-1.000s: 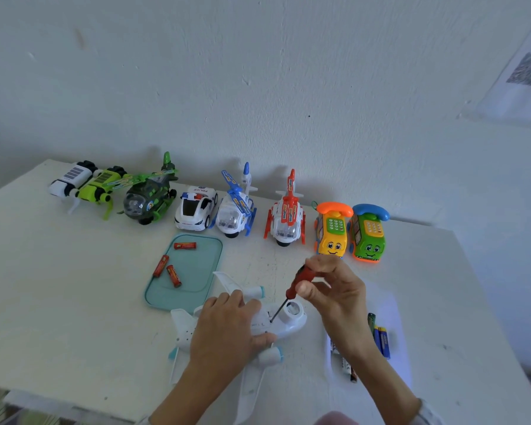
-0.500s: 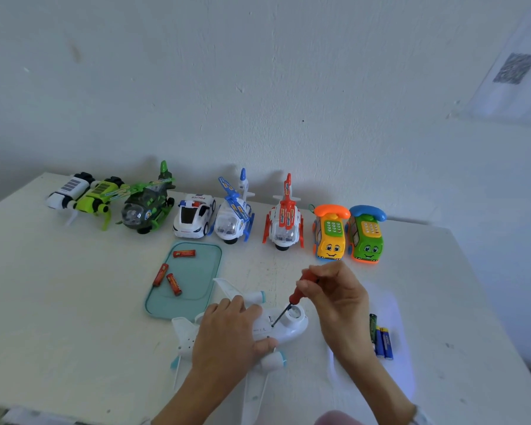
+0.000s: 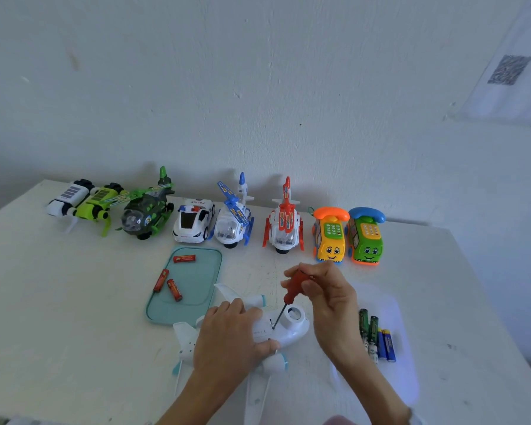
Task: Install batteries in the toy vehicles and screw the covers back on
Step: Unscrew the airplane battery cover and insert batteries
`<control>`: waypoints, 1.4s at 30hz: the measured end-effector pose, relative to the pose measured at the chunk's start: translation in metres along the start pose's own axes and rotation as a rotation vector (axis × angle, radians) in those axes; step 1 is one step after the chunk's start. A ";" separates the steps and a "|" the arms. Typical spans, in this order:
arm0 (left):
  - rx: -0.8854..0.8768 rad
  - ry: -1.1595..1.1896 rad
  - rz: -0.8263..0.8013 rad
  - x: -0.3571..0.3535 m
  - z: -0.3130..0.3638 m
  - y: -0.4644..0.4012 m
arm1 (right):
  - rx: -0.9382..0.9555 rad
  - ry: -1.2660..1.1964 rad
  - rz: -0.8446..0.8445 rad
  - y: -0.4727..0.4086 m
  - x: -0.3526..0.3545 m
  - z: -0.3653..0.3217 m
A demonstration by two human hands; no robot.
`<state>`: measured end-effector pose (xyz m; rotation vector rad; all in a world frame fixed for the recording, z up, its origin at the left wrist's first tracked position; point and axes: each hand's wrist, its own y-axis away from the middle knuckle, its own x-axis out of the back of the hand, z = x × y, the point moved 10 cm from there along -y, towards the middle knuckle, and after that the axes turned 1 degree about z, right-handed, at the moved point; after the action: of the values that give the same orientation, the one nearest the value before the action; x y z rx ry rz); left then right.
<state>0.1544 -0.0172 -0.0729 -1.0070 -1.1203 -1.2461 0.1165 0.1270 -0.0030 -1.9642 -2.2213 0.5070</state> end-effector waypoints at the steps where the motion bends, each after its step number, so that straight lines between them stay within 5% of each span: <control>1: 0.000 -0.002 0.003 0.001 0.000 0.000 | -0.016 0.002 -0.015 0.000 -0.002 0.000; 27: -0.146 -0.224 -0.063 -0.017 0.011 -0.005 | 0.020 0.234 0.121 0.026 0.020 -0.015; 36: -0.285 -0.315 0.218 0.031 0.031 -0.023 | 0.026 0.226 0.182 -0.005 0.035 -0.043; 42: -0.365 -0.337 0.086 0.027 0.045 -0.048 | 0.019 0.223 0.240 -0.019 0.045 -0.038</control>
<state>0.1023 0.0179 -0.0388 -1.5703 -1.1087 -1.2668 0.1044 0.1752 0.0331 -2.1714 -1.8556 0.3141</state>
